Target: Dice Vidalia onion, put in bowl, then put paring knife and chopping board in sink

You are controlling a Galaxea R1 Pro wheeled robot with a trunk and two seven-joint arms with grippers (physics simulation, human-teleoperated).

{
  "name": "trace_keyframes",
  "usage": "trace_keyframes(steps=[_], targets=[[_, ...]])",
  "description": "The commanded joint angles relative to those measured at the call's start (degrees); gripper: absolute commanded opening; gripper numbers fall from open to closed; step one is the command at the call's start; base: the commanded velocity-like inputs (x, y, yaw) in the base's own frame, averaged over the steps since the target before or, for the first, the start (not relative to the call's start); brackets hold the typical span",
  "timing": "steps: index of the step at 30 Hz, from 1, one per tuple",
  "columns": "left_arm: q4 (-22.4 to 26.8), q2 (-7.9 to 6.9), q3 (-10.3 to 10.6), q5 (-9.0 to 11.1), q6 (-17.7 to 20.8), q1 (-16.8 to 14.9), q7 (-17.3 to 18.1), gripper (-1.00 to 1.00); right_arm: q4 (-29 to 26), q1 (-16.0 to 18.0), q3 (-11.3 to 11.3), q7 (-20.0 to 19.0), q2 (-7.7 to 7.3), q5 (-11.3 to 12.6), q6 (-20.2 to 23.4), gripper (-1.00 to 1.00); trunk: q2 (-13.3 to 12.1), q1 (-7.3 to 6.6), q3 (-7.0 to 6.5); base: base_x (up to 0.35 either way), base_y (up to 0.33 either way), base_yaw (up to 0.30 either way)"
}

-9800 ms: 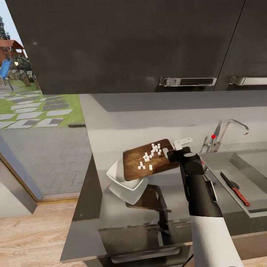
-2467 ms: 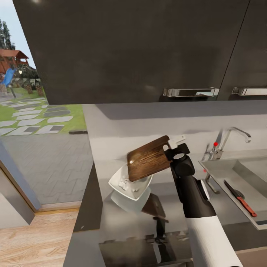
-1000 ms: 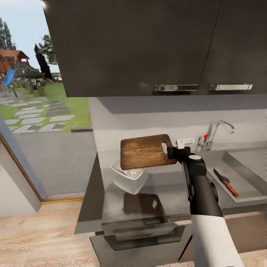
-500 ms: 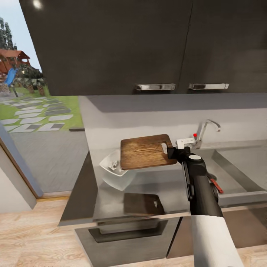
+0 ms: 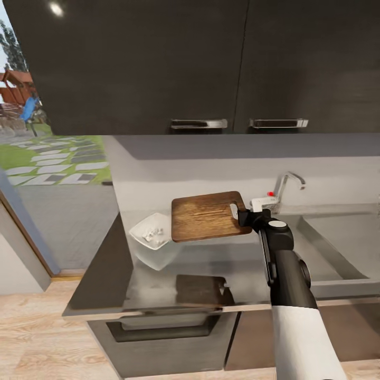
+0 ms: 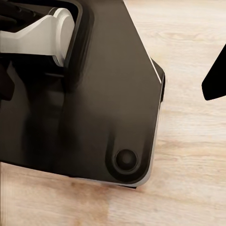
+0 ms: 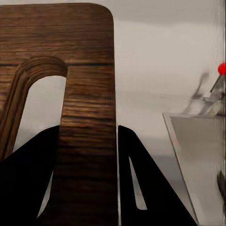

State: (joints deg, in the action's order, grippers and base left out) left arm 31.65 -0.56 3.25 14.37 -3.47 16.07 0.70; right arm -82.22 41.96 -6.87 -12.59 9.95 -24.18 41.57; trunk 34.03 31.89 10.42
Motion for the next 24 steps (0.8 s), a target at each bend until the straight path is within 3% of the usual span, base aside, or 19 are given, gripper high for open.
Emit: trace_keyframes(steps=[1, 11, 15, 20, 24], targets=[[0.1, -0.06, 0.3, 0.6, -0.1, 0.0, 0.0, 1.0, 0.0, 0.0, -0.1, -0.6, 0.05, -0.5, 0.2, -1.0, 0.1, 0.02, 0.08, 0.0, -0.298, 0.005], [0.1, -0.06, 0.3, 0.6, -0.1, 0.0, 0.0, 1.0, 4.5, 0.0, -0.3, -0.4, 0.05, -0.6, -0.1, -1.0, 0.1, 0.02, 0.08, 0.0, -0.298, 0.001], [0.1, -0.06, 0.3, 0.6, -0.1, 0.0, 0.0, 1.0, 7.6, 0.0, -0.8, -0.4, 0.05, -0.6, -2.6, -1.0, 0.1, 0.02, 0.08, 0.0, -0.298, 0.0], [0.1, -0.06, 0.3, 0.6, -0.1, 0.0, 0.0, 1.0, 9.7, 0.1, -6.9, -0.3, 0.05, -0.6, -4.9, -1.0, 0.1, 0.02, 0.08, 0.0, -0.298, 0.0], [0.1, -0.06, 0.3, 0.6, -0.1, 0.0, 0.0, 1.0, 10.0, 0.0, -8.0, 0.1, 0.05, -0.6, -5.1, -1.0, 0.1, 0.02, 0.08, 0.0, -0.298, 0.0]])
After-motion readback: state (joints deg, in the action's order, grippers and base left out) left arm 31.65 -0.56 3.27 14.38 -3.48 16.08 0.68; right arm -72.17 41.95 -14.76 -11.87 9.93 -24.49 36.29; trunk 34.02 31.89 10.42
